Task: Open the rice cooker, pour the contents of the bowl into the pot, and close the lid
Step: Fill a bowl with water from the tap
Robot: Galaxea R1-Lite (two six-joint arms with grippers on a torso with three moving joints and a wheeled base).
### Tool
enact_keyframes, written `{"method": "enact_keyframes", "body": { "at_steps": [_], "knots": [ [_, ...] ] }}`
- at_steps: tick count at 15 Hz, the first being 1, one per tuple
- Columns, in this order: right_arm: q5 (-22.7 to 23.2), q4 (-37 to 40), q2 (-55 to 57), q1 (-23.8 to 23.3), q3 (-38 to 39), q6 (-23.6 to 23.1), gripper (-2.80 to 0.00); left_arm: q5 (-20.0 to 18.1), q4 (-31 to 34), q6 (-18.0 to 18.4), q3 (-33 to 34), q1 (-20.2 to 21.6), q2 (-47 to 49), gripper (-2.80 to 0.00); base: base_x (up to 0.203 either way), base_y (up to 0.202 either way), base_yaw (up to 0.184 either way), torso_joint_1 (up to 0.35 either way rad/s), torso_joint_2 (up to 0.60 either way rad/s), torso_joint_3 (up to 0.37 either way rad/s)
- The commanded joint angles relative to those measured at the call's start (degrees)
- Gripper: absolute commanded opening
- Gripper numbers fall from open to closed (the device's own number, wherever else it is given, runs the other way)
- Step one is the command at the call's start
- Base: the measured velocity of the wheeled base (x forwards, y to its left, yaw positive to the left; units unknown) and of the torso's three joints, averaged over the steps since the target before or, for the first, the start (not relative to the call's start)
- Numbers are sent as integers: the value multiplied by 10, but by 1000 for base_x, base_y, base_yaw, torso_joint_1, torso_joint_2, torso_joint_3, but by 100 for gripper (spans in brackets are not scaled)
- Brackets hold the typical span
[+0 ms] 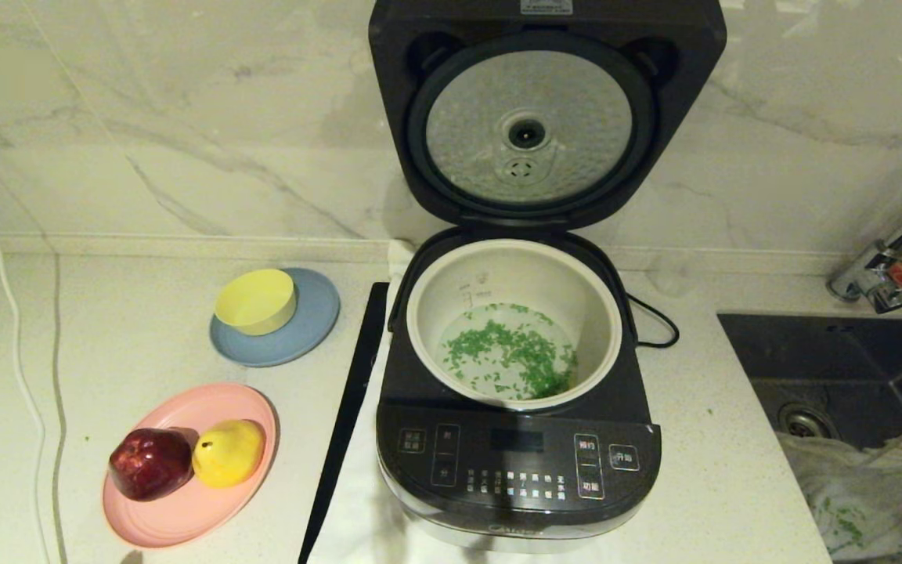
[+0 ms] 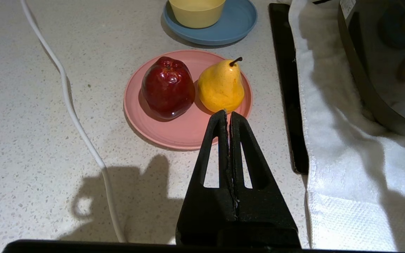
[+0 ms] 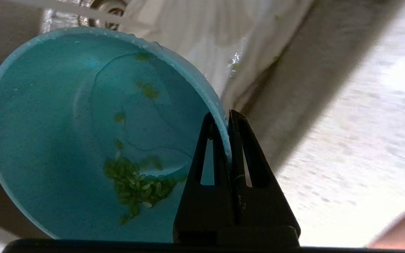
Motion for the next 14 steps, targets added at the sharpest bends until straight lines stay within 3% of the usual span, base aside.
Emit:
{"method": "enact_keyframes", "body": {
  "at_steps": [1,5,12,14],
  "knots": [
    [1,-4,7,21,-5,5,-280,0,0,0,2,0,0,-280,0,0,0,0,0,0],
    [-2,-3,11,48,-21,7,-280,0,0,0,2,0,-1,-280,0,0,0,0,0,0],
    [-7,-4,20,55,-71,20,-280,0,0,0,2,0,0,-280,0,0,0,0,0,0],
    [-28,-4,27,66,-80,21,-280,0,0,0,2,0,0,-280,0,0,0,0,0,0]
  ]
}}
